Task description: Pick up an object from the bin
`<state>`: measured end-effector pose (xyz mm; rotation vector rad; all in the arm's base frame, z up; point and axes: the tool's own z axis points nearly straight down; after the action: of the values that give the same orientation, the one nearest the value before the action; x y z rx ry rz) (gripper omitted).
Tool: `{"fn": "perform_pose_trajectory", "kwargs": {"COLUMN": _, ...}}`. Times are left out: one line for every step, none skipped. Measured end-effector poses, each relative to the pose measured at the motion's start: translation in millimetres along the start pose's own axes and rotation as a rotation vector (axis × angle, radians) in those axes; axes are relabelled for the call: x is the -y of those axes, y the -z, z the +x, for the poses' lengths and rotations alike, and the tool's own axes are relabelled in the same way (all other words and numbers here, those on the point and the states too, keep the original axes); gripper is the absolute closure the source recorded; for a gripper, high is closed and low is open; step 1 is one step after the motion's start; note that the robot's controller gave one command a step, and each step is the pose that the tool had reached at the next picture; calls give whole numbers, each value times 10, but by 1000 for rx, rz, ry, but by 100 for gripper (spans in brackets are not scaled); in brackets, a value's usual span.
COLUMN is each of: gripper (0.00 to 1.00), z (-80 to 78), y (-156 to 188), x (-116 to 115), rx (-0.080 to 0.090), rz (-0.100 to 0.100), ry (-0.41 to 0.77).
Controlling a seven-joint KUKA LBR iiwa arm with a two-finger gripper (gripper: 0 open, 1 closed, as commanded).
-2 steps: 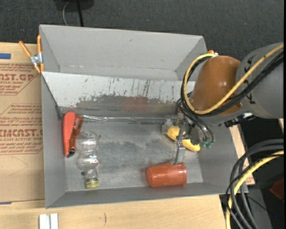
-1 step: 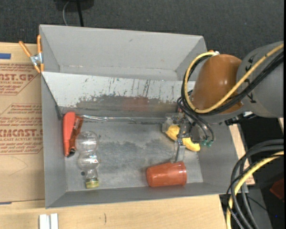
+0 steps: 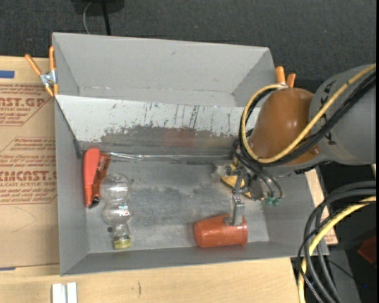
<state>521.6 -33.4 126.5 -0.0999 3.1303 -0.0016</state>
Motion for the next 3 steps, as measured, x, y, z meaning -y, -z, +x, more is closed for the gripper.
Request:
{"fn": "perform_pose_trajectory", "kwargs": {"gripper": 0, "z": 379, "y": -149, "x": 54, "rx": -7, "rz": -3, "ry": 223}}
{"fn": "perform_pose_trajectory", "kwargs": {"gripper": 0, "z": 436, "y": -50, "x": -5, "rx": -2, "rz": -2, "ry": 31}}
{"fn": "perform_pose_trajectory", "kwargs": {"gripper": 0, "z": 408, "y": -420, "x": 8, "rx": 0, "rz": -2, "ry": 256}}
